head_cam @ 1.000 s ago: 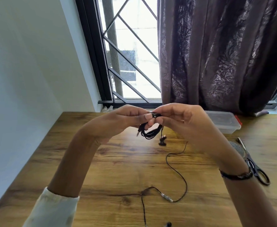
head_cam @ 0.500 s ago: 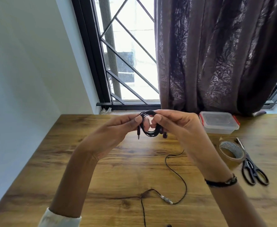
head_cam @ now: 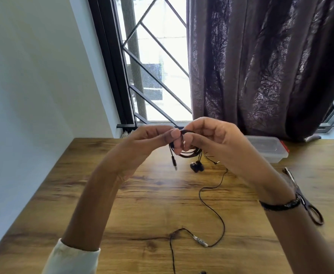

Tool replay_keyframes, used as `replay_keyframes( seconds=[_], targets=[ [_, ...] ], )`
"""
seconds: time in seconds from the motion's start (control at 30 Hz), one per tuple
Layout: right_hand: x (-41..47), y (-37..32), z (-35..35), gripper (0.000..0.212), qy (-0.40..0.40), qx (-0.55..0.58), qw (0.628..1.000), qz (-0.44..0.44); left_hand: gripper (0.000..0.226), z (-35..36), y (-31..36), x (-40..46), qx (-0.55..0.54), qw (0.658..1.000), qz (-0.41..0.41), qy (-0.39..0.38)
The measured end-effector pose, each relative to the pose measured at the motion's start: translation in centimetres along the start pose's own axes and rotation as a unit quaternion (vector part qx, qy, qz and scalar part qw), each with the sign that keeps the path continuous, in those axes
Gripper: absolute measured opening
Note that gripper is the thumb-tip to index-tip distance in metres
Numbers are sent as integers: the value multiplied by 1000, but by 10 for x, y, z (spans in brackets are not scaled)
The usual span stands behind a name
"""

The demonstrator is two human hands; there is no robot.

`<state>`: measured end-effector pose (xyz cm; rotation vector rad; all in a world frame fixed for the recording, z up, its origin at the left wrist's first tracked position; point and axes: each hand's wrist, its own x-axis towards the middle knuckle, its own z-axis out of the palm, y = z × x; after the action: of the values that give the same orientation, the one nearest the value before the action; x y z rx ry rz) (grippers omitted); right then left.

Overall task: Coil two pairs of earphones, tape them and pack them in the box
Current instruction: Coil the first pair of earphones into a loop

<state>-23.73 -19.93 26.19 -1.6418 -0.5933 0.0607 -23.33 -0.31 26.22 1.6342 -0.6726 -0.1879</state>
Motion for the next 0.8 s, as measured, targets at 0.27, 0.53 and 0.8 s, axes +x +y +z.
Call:
replay_keyframes(
  seconds=[0.27,0.53,0.8],
  targets=[
    [-9,9,4,25,36,-51,997,-34,32,-1,-3,-6,-4,1000,-25,13],
    [-9,9,1,18,26,-120,992,-19,28,1,5,-1,62,998,-22,21],
    [-19,6,-8,42,23,-108,993,40,26,4,9,-1,2,995,-42,86]
  ],
)
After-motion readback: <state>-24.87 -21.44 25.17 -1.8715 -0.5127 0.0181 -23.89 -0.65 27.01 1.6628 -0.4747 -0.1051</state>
